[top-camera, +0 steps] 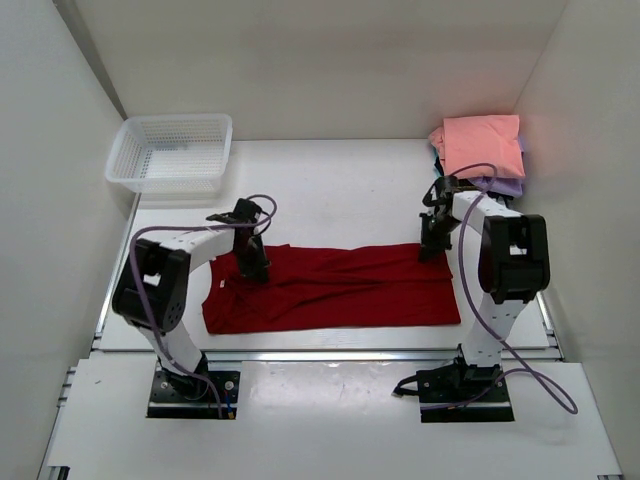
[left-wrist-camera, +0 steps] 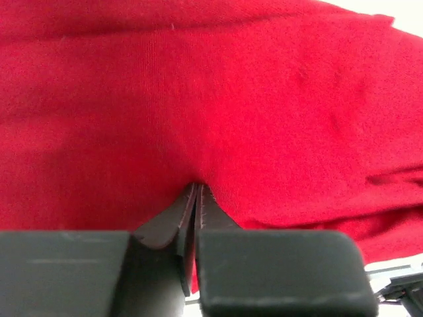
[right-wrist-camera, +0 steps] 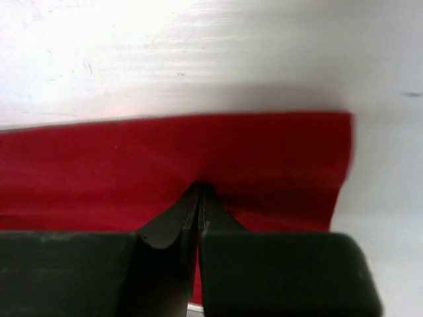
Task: Fold and stack the t-shirts
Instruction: Rotate the tshirt 90 degrees
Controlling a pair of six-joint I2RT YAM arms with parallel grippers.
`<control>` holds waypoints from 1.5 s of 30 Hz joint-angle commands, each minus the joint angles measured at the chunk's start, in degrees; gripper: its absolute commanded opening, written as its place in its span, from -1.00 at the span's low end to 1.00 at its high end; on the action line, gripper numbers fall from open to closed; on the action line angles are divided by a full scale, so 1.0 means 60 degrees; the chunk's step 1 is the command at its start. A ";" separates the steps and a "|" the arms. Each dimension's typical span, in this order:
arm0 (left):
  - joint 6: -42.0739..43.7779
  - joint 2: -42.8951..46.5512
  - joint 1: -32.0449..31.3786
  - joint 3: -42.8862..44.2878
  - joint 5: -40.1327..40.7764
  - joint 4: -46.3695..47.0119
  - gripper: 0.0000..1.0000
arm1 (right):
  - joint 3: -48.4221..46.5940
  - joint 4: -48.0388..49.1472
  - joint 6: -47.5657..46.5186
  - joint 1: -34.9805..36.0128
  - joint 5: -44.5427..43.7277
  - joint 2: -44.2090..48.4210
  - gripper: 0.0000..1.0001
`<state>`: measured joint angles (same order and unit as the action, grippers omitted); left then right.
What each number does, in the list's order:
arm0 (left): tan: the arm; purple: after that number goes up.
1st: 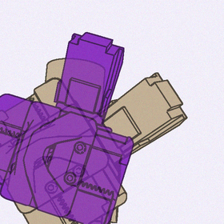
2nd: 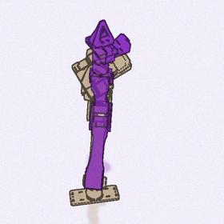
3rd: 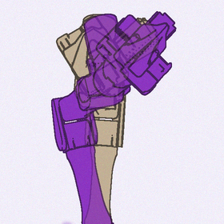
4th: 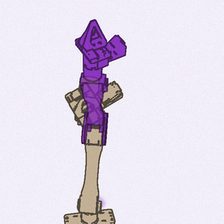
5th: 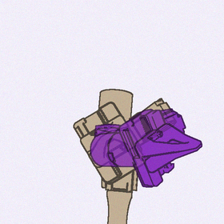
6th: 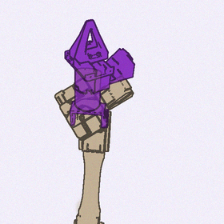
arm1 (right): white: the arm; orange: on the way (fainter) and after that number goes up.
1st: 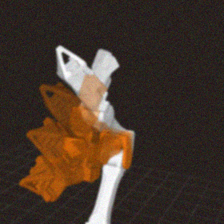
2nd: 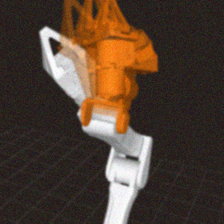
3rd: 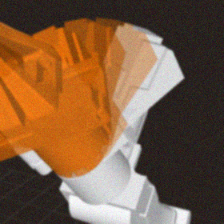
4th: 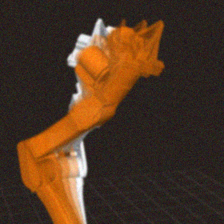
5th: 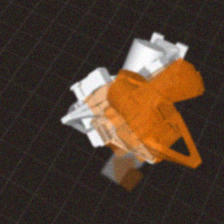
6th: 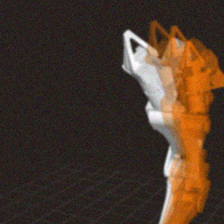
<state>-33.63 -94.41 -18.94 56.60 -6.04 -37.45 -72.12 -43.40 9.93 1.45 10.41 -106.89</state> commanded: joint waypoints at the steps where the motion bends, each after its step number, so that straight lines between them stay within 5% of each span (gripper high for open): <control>1: -0.0592 -0.0538 -0.0095 -0.0045 -0.0355 0.0704 -0.76 | -0.0096 0.0319 -0.0045 0.0270 0.0170 -0.0144 -1.00; 7: -0.0197 -0.3184 -0.0008 0.2385 -0.0193 0.0165 -0.83 | 0.1162 0.0567 0.0701 0.0227 -0.0255 0.0309 -1.00; 11: 0.0037 -0.5367 -0.0022 0.5372 -0.0457 -0.0728 -0.92 | 0.2158 0.0597 0.1521 0.0533 -0.0739 0.1159 -1.00; 14: 0.0257 -0.7065 -0.0227 0.8504 -0.0604 -0.1900 -0.96 | 0.2629 0.0495 0.2108 0.0709 -0.1047 0.1948 -0.99; 19: -0.0193 -1.1076 -0.0053 1.6654 -0.1406 -0.4347 -1.00 | 0.3331 0.0523 0.3279 0.1060 -0.0946 0.2843 -1.00; 20: -0.0573 -1.1695 0.0050 1.7265 -0.1613 -0.4436 -1.00 | 0.3463 0.0582 0.3658 0.1308 -0.0843 0.3106 -1.00; 26: -0.0445 -1.0722 -0.0139 1.4313 -0.1893 -0.2080 -1.00 | 0.4357 0.1606 0.5228 0.3283 -0.0462 0.3241 -1.00; 31: -0.1425 -1.1948 -0.0008 1.5935 -0.3282 -0.1450 -1.00 | 0.5118 0.2806 0.6326 0.4839 0.0444 0.2933 -1.00; 36: -0.2230 -1.1483 -0.0022 1.4854 -0.3635 0.0598 -1.00 | 0.5398 0.3846 0.6679 0.6097 0.0899 0.2684 -0.98; 39: -0.2803 -1.1877 0.0051 1.5584 -0.3855 0.0967 -1.00 | 0.5515 0.4448 0.6869 0.6641 0.1105 0.2494 -1.00; 45: -0.2644 -1.1396 0.0183 1.5834 -0.4221 0.1863 -0.97 | 0.4318 0.4027 0.5672 0.7037 0.0712 0.1833 -1.00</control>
<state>-50.39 -164.48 -18.44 149.69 -32.42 -28.97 -44.77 -16.27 48.84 42.19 20.25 -92.88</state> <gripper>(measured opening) 0.049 0.001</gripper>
